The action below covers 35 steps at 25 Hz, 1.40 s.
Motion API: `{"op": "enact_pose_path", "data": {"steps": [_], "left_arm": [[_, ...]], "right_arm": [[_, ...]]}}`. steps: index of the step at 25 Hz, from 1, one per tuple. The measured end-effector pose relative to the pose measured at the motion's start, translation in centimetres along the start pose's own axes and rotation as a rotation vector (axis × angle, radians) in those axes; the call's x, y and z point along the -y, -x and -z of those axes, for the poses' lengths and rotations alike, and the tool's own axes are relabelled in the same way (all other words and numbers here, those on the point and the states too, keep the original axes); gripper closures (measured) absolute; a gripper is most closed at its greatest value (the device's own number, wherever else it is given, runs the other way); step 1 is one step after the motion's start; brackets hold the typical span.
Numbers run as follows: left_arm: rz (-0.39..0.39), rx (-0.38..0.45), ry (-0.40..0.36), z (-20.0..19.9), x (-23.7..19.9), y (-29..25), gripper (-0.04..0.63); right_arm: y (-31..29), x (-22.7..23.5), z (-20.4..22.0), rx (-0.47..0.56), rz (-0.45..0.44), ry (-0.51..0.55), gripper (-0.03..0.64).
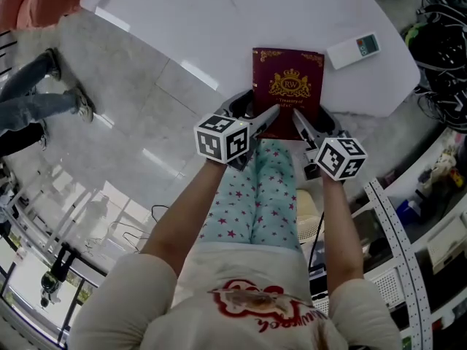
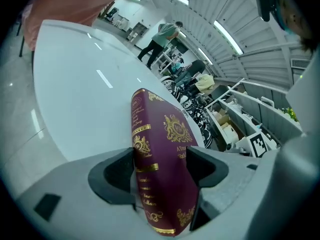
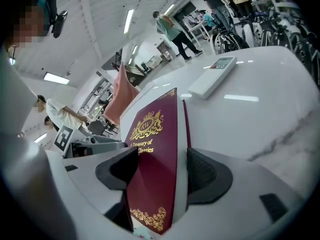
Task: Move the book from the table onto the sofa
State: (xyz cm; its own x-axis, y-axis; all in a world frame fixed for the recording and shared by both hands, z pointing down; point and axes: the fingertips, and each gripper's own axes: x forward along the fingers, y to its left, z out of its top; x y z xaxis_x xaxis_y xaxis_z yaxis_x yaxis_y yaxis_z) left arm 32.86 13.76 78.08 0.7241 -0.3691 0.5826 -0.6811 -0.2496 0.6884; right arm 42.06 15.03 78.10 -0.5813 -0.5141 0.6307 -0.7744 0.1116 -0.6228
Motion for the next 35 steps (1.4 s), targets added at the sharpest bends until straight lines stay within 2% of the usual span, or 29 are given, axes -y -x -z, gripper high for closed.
{"op": "enact_pose_path", "data": {"steps": [4, 9, 16, 25, 30, 35], "left_arm": [[-0.070, 0.061, -0.034, -1.4, 0.2, 0.5, 0.282], [-0.079, 0.107, -0.056, -4.0, 1.8, 2.9, 0.282], [-0.106, 0.227, -0.065, -10.9, 6.6, 8.1, 0.282], [-0.168, 0.373, -0.129, -19.6, 15.0, 18.0, 0.282], [-0.188, 0.498, -0.137, -25.7, 17.4, 24.7, 0.282], [-0.228, 0.578, -0.154, -27.0, 19.3, 29.8, 0.282]], "right_arm": [[0.2, -1.3, -0.1, 0.013, 0.028, 0.042, 0.330], [1.5, -4.2, -2.4, 0.062, 0.030, 0.080, 0.330], [4.9, -10.4, -9.3, 0.097, 0.018, 0.149, 0.330], [11.7, -20.9, -17.8, 0.173, -0.062, 0.199, 0.328], [12.9, -28.5, -23.4, 0.230, -0.146, 0.321, 0.328], [14.8, -33.4, -24.4, 0.252, -0.209, 0.373, 0.328]]}}
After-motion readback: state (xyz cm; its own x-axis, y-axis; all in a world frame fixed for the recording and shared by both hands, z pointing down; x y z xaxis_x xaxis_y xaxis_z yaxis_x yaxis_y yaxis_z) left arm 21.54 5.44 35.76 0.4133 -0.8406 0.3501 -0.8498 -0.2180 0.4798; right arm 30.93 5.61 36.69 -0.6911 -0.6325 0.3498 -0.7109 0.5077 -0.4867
